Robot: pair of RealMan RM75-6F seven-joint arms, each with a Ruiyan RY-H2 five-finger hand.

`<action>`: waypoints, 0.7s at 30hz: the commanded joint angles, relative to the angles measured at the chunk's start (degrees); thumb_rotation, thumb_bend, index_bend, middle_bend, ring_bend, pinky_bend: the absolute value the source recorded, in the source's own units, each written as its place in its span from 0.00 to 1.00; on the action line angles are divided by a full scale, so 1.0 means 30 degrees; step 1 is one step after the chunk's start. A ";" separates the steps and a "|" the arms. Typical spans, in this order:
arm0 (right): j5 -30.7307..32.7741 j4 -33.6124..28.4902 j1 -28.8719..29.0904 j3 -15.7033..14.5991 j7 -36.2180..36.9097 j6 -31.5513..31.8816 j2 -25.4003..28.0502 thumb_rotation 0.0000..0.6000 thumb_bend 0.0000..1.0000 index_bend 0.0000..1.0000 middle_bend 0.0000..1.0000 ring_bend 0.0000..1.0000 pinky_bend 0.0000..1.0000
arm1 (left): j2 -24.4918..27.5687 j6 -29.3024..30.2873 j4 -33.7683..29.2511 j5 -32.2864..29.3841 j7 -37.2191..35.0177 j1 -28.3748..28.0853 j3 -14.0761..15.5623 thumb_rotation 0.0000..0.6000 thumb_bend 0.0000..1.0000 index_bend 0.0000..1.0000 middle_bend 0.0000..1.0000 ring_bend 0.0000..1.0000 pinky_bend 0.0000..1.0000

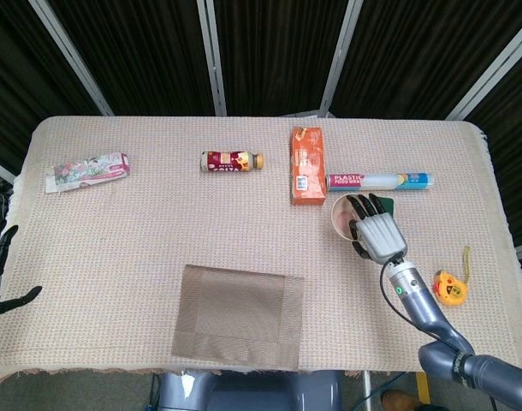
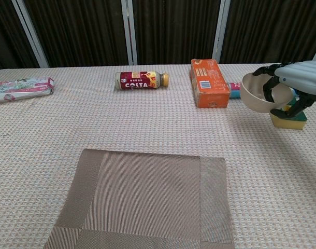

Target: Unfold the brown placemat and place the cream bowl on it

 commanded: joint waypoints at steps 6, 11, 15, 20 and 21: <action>0.2133 0.2108 0.1032 0.0422 -0.1122 -0.1240 -0.1468 1.00 0.37 0.67 0.04 0.00 0.00 | -0.0119 -0.0410 0.0255 -0.0559 0.0014 -0.0155 -0.0204 1.00 0.00 0.00 0.00 0.00 0.00; 0.2459 0.2758 0.1181 0.0350 -0.0898 -0.1239 -0.1833 1.00 0.05 0.17 0.00 0.00 0.00 | -0.0277 -0.0606 0.0388 -0.0718 0.0235 -0.0248 -0.0218 1.00 0.00 0.00 0.00 0.00 0.00; 0.2308 0.2077 0.0961 0.0395 -0.0358 -0.0535 -0.1440 1.00 0.00 0.00 0.00 0.00 0.00 | -0.0352 -0.0626 0.0405 -0.0760 0.0341 -0.0267 -0.0218 1.00 0.00 0.00 0.00 0.00 0.00; 0.1425 -0.0054 0.0103 0.0367 0.0627 0.1147 -0.0040 1.00 0.00 0.00 0.00 0.00 0.00 | -0.0351 -0.0610 0.0382 -0.0704 0.0331 -0.0256 -0.0174 1.00 0.00 0.00 0.00 0.00 0.00; 0.1034 -0.0764 -0.0252 0.0259 0.0906 0.1718 0.0507 1.00 0.00 0.00 0.00 0.00 0.00 | -0.0341 -0.0574 0.0361 -0.0641 0.0306 -0.0241 -0.0145 1.00 0.00 0.00 0.00 0.00 0.00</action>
